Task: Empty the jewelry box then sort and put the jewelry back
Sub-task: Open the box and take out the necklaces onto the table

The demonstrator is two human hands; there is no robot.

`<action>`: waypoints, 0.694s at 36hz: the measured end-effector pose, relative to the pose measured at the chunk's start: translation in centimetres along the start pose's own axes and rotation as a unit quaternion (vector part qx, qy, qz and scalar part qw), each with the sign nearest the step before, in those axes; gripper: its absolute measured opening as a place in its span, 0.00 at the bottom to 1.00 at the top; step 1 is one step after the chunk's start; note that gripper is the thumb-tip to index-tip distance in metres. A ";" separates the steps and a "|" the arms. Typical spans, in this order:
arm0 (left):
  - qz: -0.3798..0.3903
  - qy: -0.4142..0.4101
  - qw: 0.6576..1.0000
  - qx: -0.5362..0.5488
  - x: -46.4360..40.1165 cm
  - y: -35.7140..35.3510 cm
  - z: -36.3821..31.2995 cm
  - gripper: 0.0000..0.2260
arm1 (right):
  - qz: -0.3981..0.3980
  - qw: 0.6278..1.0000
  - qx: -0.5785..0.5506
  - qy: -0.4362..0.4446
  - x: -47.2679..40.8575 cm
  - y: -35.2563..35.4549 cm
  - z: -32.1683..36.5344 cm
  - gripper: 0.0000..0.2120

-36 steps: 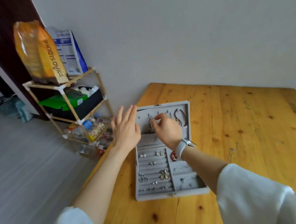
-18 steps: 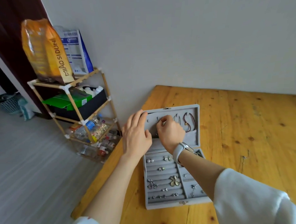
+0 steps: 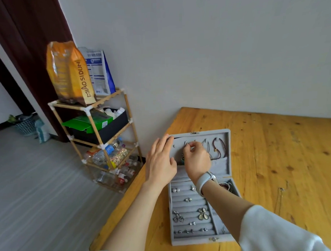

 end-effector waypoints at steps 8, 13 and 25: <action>-0.010 -0.006 0.999 0.034 -0.1 0.0 0.3 0.28 | -0.052 0.997 -0.015 0.053 -1.0 1.0 1.5 0.11; -0.019 0.006 0.999 0.032 -0.1 0.0 0.7 0.27 | -0.024 0.994 -0.079 0.072 -0.7 2.7 0.2 0.05; -0.088 0.042 0.994 0.045 3.0 -2.0 -5.0 0.26 | 0.062 0.982 -0.140 0.113 1.3 14.8 -6.5 0.07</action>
Point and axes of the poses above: each hand's wrist, its own x-axis away from the middle knuckle, its own y-axis out of the back of the hand, z = x × y, the point moved 8 cm from there along -x, towards the middle knuckle, and after that the axes turned 11 degrees about x, right-handed, at the moved point
